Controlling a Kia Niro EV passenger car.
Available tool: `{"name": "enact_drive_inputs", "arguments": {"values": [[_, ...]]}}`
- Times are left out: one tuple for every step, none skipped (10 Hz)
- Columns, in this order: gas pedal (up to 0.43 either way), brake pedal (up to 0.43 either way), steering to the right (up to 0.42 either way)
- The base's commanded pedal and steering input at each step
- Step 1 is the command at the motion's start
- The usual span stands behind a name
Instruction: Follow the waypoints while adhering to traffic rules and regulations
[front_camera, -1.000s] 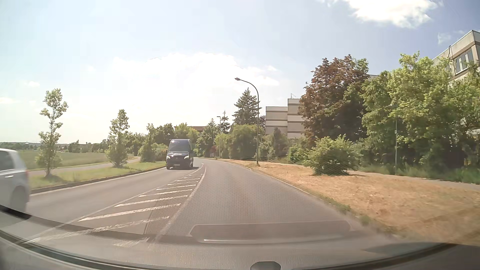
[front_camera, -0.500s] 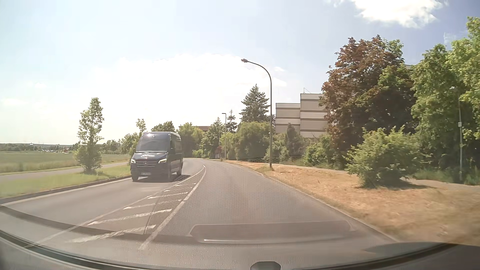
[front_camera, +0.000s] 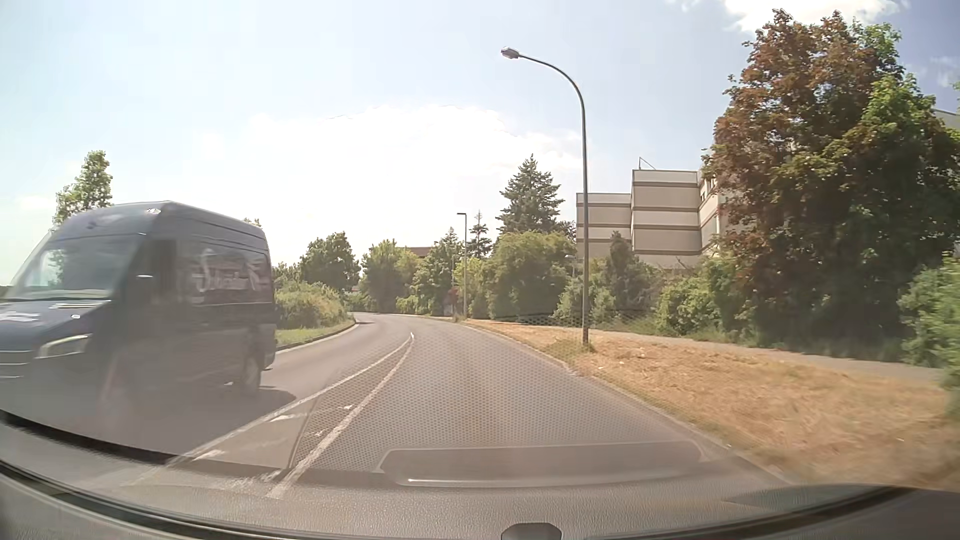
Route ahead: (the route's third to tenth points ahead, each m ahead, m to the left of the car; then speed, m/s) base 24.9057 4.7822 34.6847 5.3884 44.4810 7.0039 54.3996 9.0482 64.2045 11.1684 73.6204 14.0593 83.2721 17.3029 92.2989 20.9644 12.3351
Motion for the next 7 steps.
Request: {"name": "enact_drive_inputs", "arguments": {"values": [[0.209,0.0,-0.025],[0.209,0.0,-0.025],[0.209,0.0,-0.024],[0.209,0.0,-0.024],[0.209,0.0,-0.022],[0.209,0.0,-0.021],[0.209,0.0,-0.021]]}}
